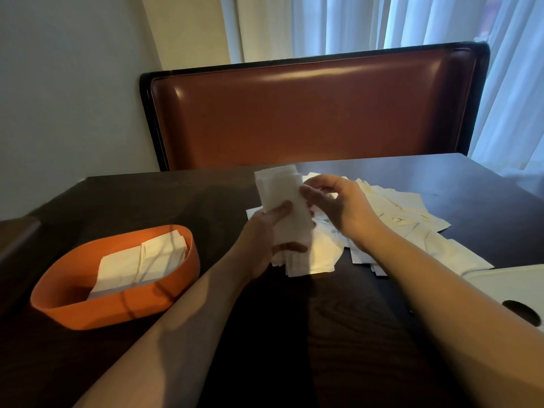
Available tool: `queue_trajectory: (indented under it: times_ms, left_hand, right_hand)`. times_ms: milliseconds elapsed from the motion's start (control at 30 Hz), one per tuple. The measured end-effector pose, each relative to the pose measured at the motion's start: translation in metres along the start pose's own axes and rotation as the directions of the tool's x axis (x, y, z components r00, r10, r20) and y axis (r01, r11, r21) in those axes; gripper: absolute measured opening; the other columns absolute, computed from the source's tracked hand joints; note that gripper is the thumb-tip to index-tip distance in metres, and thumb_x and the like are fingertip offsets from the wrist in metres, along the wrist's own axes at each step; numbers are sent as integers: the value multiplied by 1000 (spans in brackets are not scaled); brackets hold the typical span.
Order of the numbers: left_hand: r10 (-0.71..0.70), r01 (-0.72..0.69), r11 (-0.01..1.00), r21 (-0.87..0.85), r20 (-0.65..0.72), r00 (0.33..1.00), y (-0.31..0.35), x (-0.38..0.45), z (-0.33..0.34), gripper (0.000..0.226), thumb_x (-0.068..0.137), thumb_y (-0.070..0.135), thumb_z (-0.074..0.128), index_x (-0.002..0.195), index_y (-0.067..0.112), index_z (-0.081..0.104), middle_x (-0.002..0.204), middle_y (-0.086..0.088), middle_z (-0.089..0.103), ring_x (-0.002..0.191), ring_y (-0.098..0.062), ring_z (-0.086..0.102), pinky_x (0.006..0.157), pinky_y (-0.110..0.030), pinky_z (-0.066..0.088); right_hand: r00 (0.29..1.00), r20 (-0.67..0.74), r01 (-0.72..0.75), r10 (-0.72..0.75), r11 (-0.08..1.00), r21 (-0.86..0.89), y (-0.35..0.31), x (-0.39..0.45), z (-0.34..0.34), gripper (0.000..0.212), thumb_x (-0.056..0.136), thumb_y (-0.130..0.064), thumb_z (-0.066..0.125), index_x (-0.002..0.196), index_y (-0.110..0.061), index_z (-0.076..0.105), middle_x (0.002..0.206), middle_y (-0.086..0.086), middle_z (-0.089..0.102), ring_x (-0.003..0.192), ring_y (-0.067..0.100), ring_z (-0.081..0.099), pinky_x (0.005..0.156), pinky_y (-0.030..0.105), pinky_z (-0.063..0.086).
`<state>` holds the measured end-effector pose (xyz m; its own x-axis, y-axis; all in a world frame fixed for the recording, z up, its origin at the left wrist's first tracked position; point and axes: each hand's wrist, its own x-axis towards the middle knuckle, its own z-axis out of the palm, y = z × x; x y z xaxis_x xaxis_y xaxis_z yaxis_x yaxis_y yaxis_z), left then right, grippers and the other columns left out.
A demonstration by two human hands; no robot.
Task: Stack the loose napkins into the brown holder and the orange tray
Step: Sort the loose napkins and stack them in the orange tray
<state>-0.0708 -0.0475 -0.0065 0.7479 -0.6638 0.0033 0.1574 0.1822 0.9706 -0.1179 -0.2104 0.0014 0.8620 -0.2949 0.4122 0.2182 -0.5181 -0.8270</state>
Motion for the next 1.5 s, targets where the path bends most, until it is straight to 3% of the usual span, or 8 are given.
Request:
queue_trajectory:
  times_ms: [133, 433, 700, 867, 967, 1067, 1333, 1500]
  left_hand:
    - [100, -123, 975, -187, -127, 987, 2, 7, -11, 22, 105, 23, 40, 117, 14, 56, 115, -14, 68, 109, -29, 65, 83, -46, 59]
    - [-33, -100, 865, -491, -256, 966, 7, 6, -15, 24, 100, 36, 50, 117, 19, 49, 120, -19, 64, 112, -36, 65, 88, -51, 56]
    - [-84, -43, 914, -403, -291, 953, 9, 8, -12, 16, 100, 36, 52, 109, 24, 49, 114, -12, 68, 104, -28, 68, 74, -42, 59]
    - [-81, -23, 937, -348, -282, 956, 9, 8, -11, 9, 102, 37, 48, 103, 28, 49, 115, -11, 69, 108, -28, 66, 75, -42, 58]
    - [-85, -11, 944, -330, -276, 957, 8, 8, -10, 10, 102, 38, 47, 103, 28, 48, 117, -11, 69, 109, -28, 66, 76, -42, 58]
    - [-79, -16, 948, -316, -285, 955, 8, 9, -11, 16, 102, 38, 47, 112, 27, 46, 118, -11, 69, 109, -26, 66, 74, -40, 58]
    - [-53, -65, 954, -293, -380, 924, 7, 11, -11, 18, 101, 36, 49, 115, 24, 50, 113, -11, 69, 111, -25, 63, 75, -38, 57]
    - [-25, -85, 956, -281, -366, 930, 8, 9, -11, 13, 102, 36, 48, 108, 26, 53, 105, -8, 70, 102, -22, 65, 70, -36, 54]
  right_hand:
    - [989, 142, 15, 34, 943, -331, 16, 1, -5, 26, 89, -43, 66, 103, -21, 66, 96, -7, 63, 83, 5, 57, 66, 18, 41]
    - [937, 266, -96, 227, 899, -428, 13, -3, -6, 47, 83, -45, 74, 120, -20, 62, 99, -10, 53, 89, 8, 52, 63, 14, 36]
    - [942, 264, -155, 209, 965, -211, 15, 2, -15, 21, 87, -18, 74, 80, 1, 70, 92, 1, 72, 86, 10, 66, 80, 27, 52]
    - [984, 175, 0, 40, 975, -223, 10, 4, -18, 12, 94, -9, 64, 95, -18, 73, 94, -11, 69, 84, -4, 61, 76, 12, 42]
    - [947, 295, -35, 130, 951, -308, 10, 3, -18, 27, 90, -32, 69, 110, -15, 70, 105, -7, 66, 92, 3, 60, 82, 20, 45]
    - [891, 384, -64, 240, 907, -417, 9, -1, -15, 35, 83, -42, 75, 110, -21, 67, 97, -9, 60, 88, 6, 55, 70, 20, 43]
    - [948, 282, -55, 147, 949, -310, 3, 0, -17, 14, 86, -30, 75, 86, -19, 67, 90, -3, 65, 83, 10, 60, 67, 23, 46]
    - [974, 204, -129, 99, 981, 142, -6, -3, -22, 8, 87, -7, 72, 81, -7, 67, 80, -4, 70, 71, 1, 64, 65, 12, 48]
